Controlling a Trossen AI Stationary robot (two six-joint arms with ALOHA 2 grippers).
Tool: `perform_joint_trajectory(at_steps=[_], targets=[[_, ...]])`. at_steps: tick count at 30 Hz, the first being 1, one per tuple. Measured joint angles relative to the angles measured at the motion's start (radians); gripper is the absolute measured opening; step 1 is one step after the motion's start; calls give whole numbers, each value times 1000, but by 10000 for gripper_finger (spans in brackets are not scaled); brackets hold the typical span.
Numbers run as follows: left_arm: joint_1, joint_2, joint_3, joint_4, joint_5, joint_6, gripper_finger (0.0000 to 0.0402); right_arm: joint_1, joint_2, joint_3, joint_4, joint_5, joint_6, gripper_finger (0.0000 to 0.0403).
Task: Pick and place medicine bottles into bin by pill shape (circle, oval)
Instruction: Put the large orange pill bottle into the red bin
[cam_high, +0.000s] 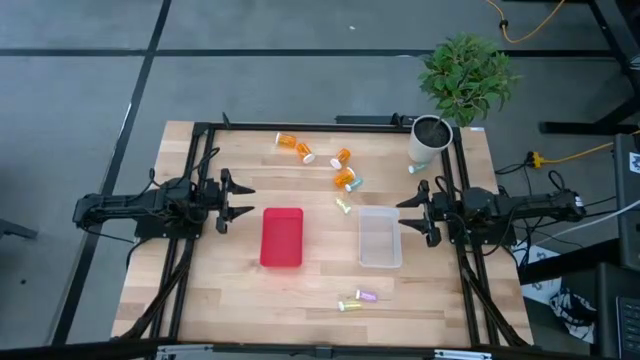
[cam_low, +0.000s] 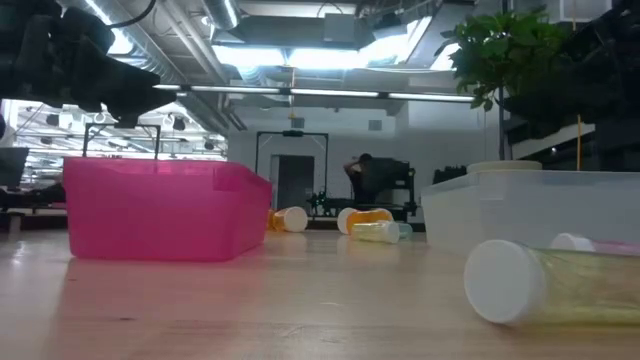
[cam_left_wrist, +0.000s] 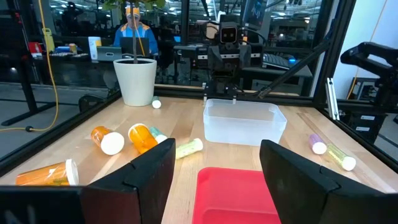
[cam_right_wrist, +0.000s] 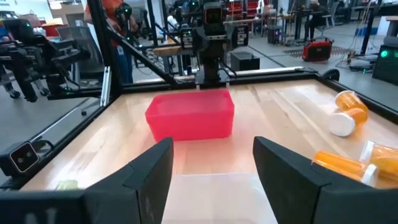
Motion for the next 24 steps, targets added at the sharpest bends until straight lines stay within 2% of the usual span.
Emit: perform_joint_trajectory(at_steps=[8,12,16,24], targets=[[0,0,0,0,0,0,228,0,203,9,216,31,-5,225],[0,0,0,0,0,0,228,0,299,72,193,80,-7,225],[0,0,0,0,0,0,228,0,391,178,151,84,-4,225],[0,0,0,0,0,0,228,0,509,410,-57,84,167,225]])
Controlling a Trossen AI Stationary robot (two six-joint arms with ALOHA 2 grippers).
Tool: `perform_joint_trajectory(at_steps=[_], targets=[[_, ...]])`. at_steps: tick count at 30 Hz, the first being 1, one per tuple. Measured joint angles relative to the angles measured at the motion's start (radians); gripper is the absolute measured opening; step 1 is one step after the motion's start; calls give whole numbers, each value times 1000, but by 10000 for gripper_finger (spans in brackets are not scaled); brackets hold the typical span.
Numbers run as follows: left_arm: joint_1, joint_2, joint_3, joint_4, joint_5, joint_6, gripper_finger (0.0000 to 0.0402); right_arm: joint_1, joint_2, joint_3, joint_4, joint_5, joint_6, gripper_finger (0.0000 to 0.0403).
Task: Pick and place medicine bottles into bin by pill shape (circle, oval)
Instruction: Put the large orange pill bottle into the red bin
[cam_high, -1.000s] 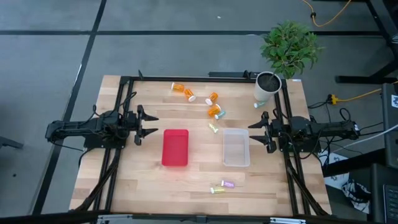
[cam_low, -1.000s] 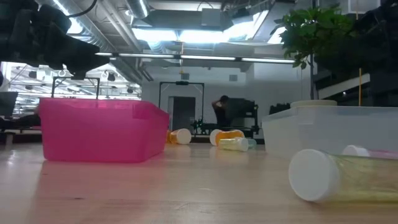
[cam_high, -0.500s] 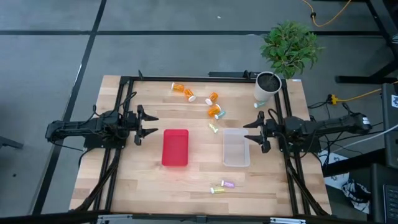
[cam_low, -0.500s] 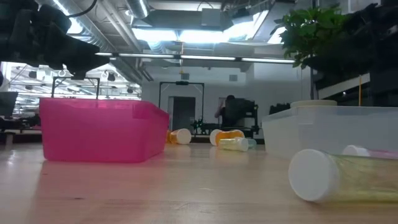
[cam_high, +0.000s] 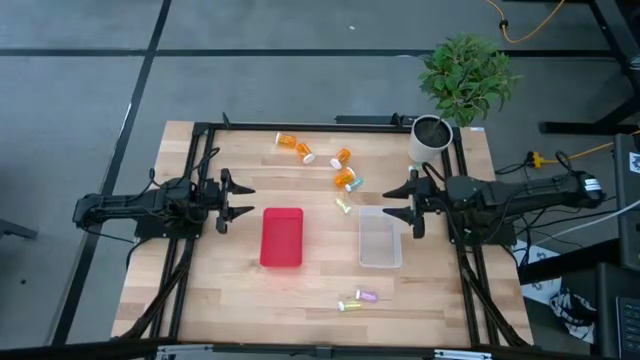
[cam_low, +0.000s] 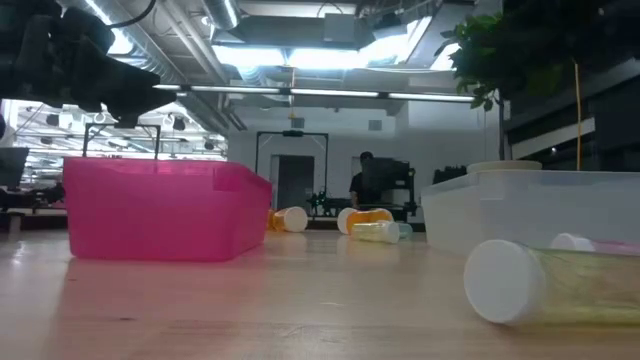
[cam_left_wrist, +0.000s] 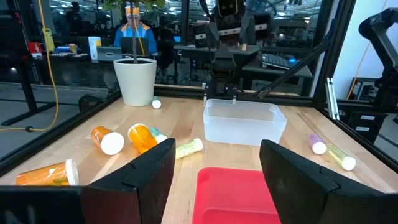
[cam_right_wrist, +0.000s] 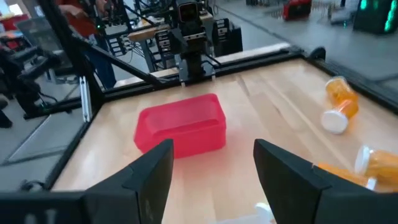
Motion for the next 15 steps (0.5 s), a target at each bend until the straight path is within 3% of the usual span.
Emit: perform_joint_trajectory(at_steps=[15], targets=[[0,0,0,0,0,0,228,0,67,58,-81,1,88,225]])
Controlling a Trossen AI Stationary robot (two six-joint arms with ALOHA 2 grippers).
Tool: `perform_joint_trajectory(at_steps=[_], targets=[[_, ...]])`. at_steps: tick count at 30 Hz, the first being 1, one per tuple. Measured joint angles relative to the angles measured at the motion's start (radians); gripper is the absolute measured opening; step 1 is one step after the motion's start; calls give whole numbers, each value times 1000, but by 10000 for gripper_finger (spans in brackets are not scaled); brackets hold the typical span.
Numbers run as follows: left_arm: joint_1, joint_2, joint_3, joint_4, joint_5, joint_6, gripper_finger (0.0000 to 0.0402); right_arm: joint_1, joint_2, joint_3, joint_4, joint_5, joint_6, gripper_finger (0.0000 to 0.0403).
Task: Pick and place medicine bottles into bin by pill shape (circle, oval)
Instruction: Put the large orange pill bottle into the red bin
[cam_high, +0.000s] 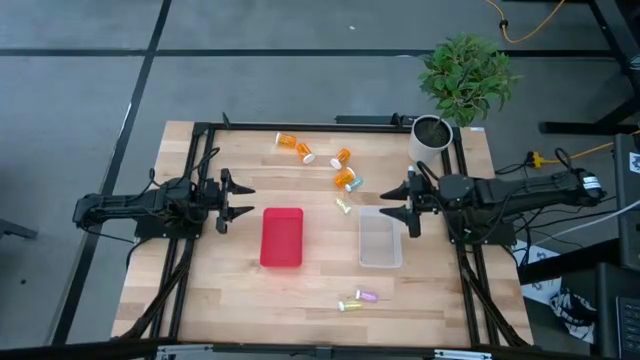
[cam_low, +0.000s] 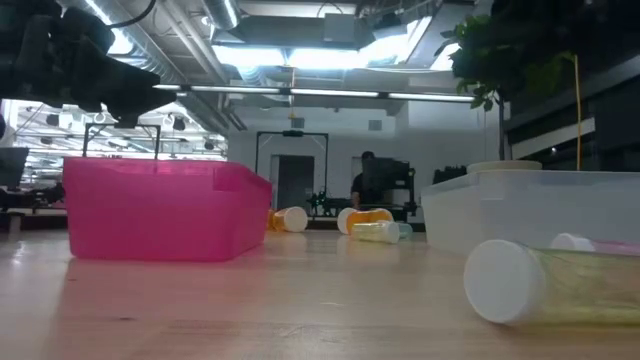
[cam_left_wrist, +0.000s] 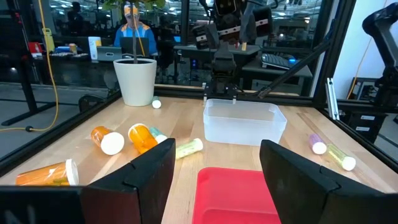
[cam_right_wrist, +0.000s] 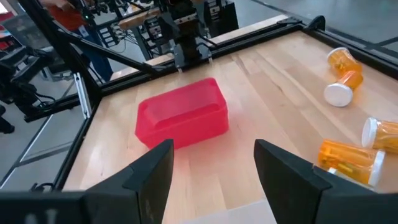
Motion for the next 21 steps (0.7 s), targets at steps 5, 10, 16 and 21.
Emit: perform_joint_trajectory(at_steps=[5,10,16,21], targets=[[0,0,0,0,0,0,228,0,34,0,-4,0,2,225],[0,0,0,0,0,52,228,0,72,0,-34,-1,17,225],[0,0,0,6,0,7,228,0,114,0,-47,-1,56,225],[0,0,0,51,-2,-235,228,0,137,0,-46,-1,56,225]])
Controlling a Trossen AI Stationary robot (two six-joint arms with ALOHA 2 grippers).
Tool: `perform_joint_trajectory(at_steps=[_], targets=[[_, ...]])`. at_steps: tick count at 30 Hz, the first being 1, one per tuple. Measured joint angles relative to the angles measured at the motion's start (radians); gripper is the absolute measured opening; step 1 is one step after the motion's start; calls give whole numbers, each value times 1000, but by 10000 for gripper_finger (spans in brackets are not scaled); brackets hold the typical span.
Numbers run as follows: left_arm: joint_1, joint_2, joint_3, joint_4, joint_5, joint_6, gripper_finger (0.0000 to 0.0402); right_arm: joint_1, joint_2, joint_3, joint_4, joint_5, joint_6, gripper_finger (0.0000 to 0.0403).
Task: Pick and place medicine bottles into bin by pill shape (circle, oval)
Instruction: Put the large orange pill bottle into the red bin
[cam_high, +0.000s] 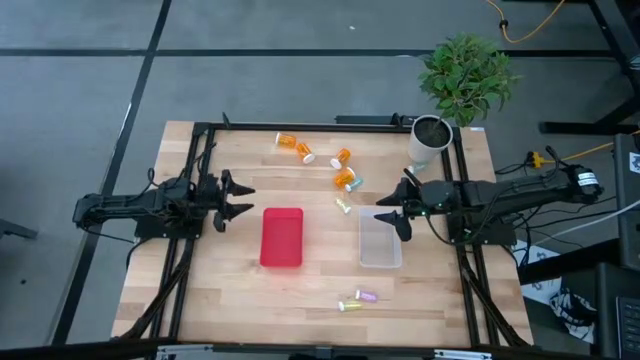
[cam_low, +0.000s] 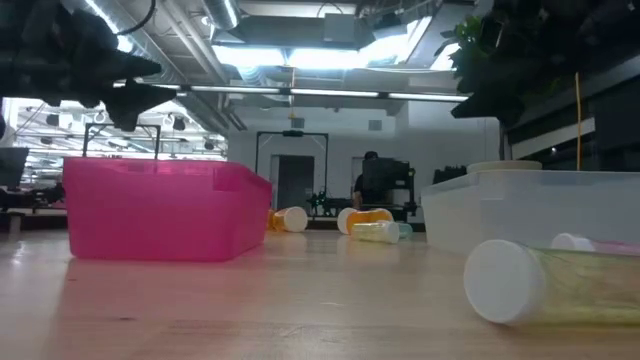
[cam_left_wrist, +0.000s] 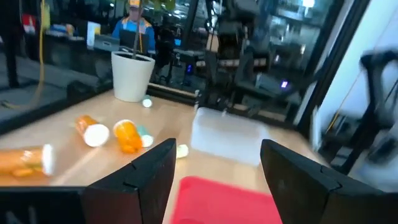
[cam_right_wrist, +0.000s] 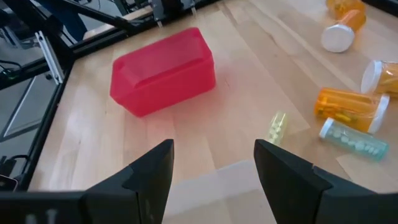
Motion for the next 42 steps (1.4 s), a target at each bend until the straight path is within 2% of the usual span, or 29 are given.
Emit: perform_joint_trajectory(at_steps=[3,7,11,16,20,26,37,42], targets=[[0,0,0,49,-15,-5,228,0,7,0,1,0,-2,225],[0,0,6,116,-91,-51,228,0,7,0,13,6,-3,225],[0,20,48,117,-93,-53,228,0,6,0,49,86,-6,225],[0,126,104,112,-148,-10,228,0,6,0,86,182,-60,225],[0,237,154,113,-167,22,228,0,6,0,87,193,-58,225],[0,479,239,188,-161,23,228,0,6,0,87,193,-58,225],[0,910,491,208,-161,37,228,0,6,0,87,192,-116,225],[16,1059,604,144,-244,39,228,0,6,0,87,192,-111,225]])
